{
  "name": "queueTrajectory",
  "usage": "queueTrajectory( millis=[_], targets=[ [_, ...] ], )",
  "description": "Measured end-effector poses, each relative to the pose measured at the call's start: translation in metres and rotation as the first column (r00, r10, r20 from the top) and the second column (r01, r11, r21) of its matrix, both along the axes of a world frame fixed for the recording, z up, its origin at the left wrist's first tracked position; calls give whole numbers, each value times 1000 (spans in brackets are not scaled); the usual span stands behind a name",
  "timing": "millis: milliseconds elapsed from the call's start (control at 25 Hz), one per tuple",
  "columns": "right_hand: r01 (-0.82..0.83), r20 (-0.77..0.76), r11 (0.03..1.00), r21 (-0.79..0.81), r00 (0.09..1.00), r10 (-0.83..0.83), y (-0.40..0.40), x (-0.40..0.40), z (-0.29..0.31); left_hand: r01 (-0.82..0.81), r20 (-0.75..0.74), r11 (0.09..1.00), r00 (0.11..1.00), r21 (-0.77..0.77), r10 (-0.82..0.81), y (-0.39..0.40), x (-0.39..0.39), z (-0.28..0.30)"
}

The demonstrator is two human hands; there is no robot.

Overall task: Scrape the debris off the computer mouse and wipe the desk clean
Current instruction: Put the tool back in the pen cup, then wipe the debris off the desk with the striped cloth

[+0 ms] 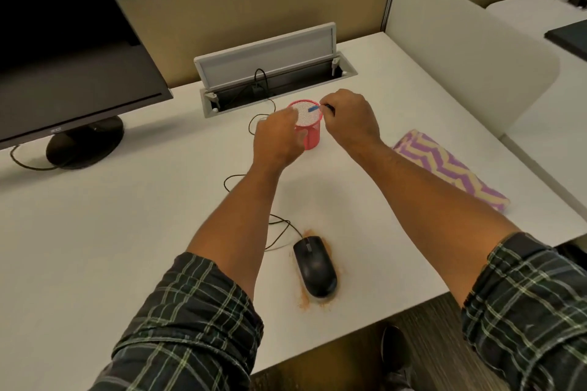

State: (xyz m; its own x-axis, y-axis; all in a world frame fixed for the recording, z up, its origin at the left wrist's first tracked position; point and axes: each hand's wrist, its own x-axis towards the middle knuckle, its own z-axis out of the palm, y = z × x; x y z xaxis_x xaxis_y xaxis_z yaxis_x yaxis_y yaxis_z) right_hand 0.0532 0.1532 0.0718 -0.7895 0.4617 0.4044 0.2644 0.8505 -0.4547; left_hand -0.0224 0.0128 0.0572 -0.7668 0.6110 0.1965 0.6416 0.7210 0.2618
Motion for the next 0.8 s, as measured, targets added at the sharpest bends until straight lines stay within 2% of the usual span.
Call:
queueTrajectory(
  millis=[160, 360, 520, 600, 680, 800],
  targets=[
    [20, 134, 1000, -13, 991, -18, -2, -16, -9, 71, 0, 992, 997, -107, -71, 2, 4, -25],
    [31, 292, 999, -22, 956, -23, -3, -32, -19, 84, -31, 994, 996, -73, -86, 0, 6, -34],
    [44, 344, 996, -74, 939, -16, -2, -33, -20, 80, -30, 996, 996, -45, -82, 0, 7, -36],
    [26, 314, 996, -83, 950, 1, 0, -25, -21, 68, -41, 997, 997, -21, -69, -1, 11, -37],
    [17, 225, 996, -85, 974, 2, 4, -12, -22, 69, -81, 995, 995, 66, -64, 0, 16, -38],
    [15, 93, 999, -34, 996, -11, 11, 16, -26, 107, -225, 973, 973, 207, -59, 5, 31, -37]
  ],
)
